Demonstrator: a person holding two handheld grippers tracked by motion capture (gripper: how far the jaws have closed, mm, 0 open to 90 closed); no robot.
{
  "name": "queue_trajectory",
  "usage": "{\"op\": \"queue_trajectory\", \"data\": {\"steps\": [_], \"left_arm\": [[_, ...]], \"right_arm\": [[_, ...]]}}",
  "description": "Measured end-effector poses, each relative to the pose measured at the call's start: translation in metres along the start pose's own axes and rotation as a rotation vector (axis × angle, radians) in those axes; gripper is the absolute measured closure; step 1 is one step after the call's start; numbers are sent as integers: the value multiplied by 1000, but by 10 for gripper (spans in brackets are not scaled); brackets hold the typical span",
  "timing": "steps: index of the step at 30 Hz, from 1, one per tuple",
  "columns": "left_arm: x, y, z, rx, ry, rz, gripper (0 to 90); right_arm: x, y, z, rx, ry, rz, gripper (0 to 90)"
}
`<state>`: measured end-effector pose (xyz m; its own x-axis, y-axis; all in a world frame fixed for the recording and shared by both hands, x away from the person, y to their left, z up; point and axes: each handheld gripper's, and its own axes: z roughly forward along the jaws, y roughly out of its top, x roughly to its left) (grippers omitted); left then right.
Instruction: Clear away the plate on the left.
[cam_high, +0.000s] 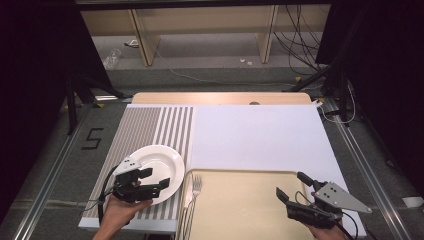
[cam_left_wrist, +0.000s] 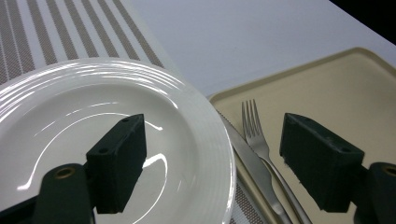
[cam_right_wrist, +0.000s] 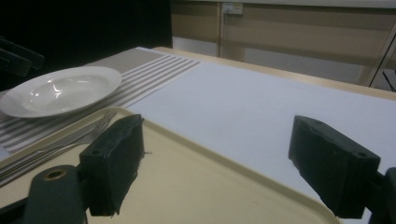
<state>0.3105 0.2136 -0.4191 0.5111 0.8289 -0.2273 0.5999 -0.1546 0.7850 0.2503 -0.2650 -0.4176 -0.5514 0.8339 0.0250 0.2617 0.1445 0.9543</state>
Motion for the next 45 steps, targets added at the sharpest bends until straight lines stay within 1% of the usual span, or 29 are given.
{"op": "queue_trajectory", "data": {"steps": [6, 8, 10, 12, 13, 15, 21, 24, 27, 30, 33, 37, 40, 42, 44, 45], "left_arm": [[11, -8, -10, -9, 42, -49, 226], [16, -11, -13, -14, 62, -74, 225], [20, -13, -17, -24, 65, -106, 223], [23, -15, -19, -27, 71, -128, 211], [24, -16, -20, -25, 66, -131, 202], [26, -18, -22, -22, 74, -139, 187], [34, -26, -27, -13, 90, -190, 167], [40, -34, -33, 0, 103, -231, 162], [47, -37, -39, -20, 106, -293, 159], [51, -39, -40, -10, 135, -323, 158], [53, -42, -39, 9, 137, -359, 157], [58, -44, -40, 10, 162, -411, 157], [64, -47, -41, 3, 155, -478, 158], [68, -49, -41, 0, 149, -515, 158], [70, -51, -40, -2, 123, -549, 159], [71, -53, -39, 7, 115, -564, 159]], "right_arm": [[1, 0, 1, -3, -1, 1, 191], [1, 0, 0, -4, -2, 2, 191], [0, 0, 0, 1, -3, 5, 191], [0, 0, 0, 3, -3, 2, 191], [1, 0, 1, -3, -3, 3, 191], [1, 0, 0, 0, -2, 2, 191], [0, 0, 1, -4, -2, 2, 192], [1, 0, 0, 1, -2, -1, 192], [0, 0, 0, 5, -5, -2, 192], [1, -1, 1, 1, -2, -4, 192], [1, -1, 1, 2, 0, -3, 193], [0, -1, 0, 5, -1, -1, 193], [1, -1, 1, 2, -3, -3, 193], [1, -1, 1, 1, -2, -3, 193], [1, -1, 0, 3, -2, -3, 193], [1, -1, 1, 1, -2, -3, 193]]}}
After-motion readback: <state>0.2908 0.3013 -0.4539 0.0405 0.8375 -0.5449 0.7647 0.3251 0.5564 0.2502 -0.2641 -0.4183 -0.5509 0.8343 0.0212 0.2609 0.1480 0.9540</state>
